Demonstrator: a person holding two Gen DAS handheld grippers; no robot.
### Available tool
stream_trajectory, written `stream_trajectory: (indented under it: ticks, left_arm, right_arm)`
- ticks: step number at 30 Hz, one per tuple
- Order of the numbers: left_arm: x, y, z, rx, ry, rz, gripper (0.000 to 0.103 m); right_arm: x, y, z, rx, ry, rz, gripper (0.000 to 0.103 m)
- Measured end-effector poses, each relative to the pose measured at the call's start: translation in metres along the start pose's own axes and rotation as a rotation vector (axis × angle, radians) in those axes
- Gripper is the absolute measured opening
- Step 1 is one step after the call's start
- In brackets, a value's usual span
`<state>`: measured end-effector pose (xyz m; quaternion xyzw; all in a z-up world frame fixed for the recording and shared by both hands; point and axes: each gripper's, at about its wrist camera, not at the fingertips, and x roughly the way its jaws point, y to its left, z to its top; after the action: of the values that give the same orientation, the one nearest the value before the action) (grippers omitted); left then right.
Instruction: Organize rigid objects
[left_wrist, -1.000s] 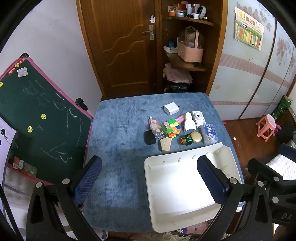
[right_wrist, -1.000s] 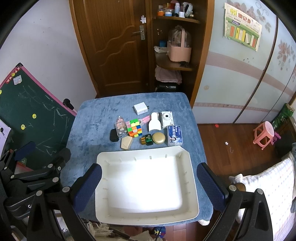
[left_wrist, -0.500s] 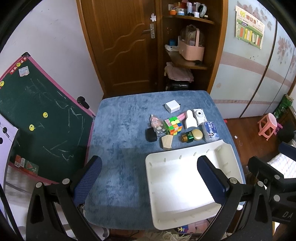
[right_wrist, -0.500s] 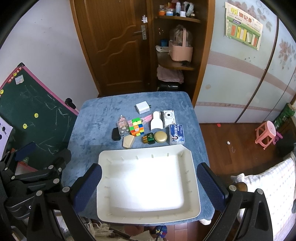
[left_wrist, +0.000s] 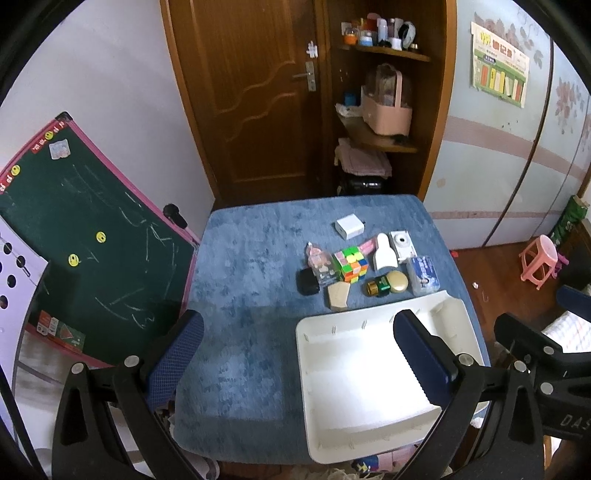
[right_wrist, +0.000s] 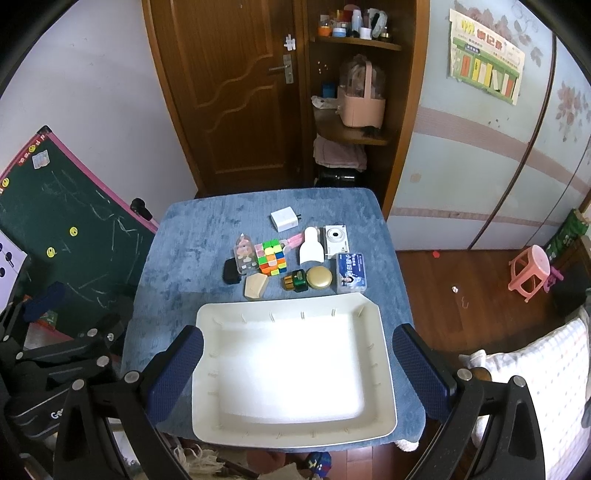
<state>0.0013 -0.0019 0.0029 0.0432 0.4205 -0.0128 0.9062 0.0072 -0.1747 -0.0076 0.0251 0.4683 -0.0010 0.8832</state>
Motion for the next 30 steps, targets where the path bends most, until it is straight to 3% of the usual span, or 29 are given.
stream_trajectory:
  ticks: [19,30]
  left_arm:
    - [-0.002,0.0,0.0,-0.001,-0.002,-0.001,0.102]
    - [0.009,0.008,0.006,-0.013,0.013,-0.015,0.102]
  right_arm:
    - [-0.007,-0.002,0.001,-0.004,-0.026,-0.007,0.102]
    - [-0.004,0.002,0.008,0.013,-0.042,-0.064,0.102]
